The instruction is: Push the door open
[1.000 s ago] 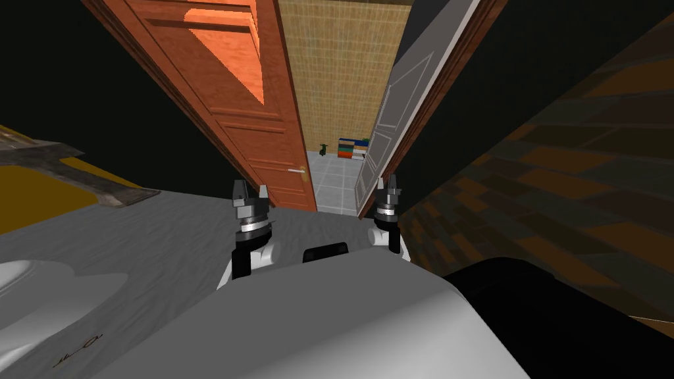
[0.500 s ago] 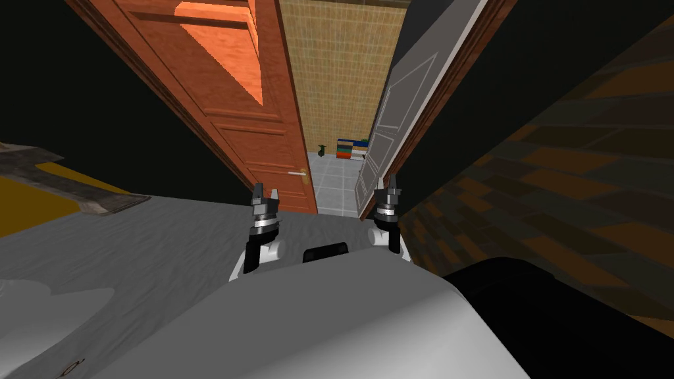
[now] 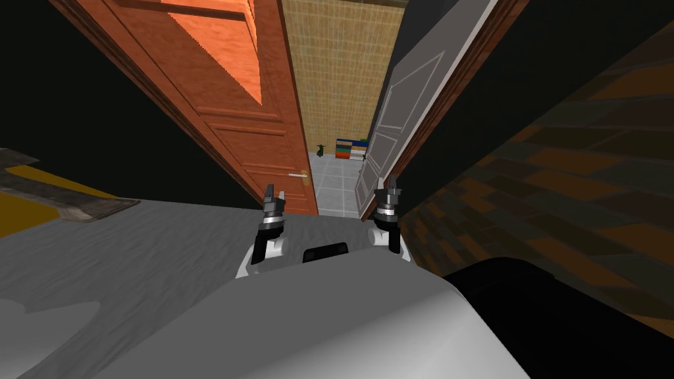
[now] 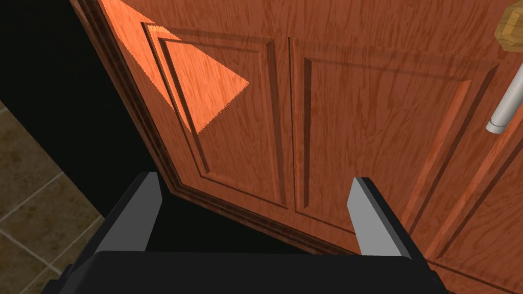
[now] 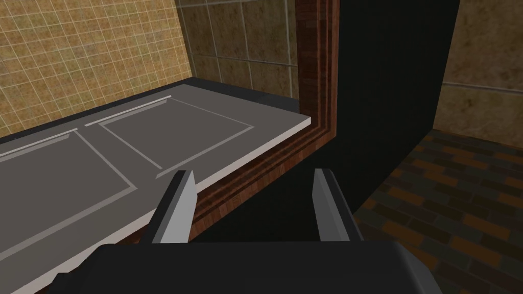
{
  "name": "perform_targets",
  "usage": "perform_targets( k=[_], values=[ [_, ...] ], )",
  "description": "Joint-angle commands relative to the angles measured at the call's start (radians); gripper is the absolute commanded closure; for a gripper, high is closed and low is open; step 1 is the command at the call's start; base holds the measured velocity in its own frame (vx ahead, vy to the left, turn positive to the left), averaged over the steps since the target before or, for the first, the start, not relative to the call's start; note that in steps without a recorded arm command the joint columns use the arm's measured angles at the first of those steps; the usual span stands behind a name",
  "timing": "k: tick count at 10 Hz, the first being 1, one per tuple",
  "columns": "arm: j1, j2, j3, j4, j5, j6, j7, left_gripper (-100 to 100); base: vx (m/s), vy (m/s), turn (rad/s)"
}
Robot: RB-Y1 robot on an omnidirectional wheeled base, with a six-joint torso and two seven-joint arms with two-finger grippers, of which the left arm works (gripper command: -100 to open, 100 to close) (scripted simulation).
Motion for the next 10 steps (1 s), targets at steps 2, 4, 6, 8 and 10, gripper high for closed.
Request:
perform_targets(
  k=[2, 4, 6, 8, 10],
  values=[
    [-0.039, 0.004, -0.005, 0.080, -0.001, 0.027, 0.006, -100, 0.087, 0.075, -0.068],
    [-0.067, 0.005, -0.009, 0.138, -0.002, 0.052, 0.011, -100, 0.082, 0.087, -0.057],
    [-0.095, 0.006, -0.014, 0.195, -0.002, 0.075, 0.016, -100, 0.103, 0.099, -0.059],
    [-0.123, 0.007, -0.018, 0.251, -0.003, 0.098, 0.021, -100, 0.099, 0.091, -0.057],
    [-0.149, 0.006, -0.022, 0.303, -0.004, 0.120, 0.025, -100, 0.074, 0.098, -0.063]
  ],
)
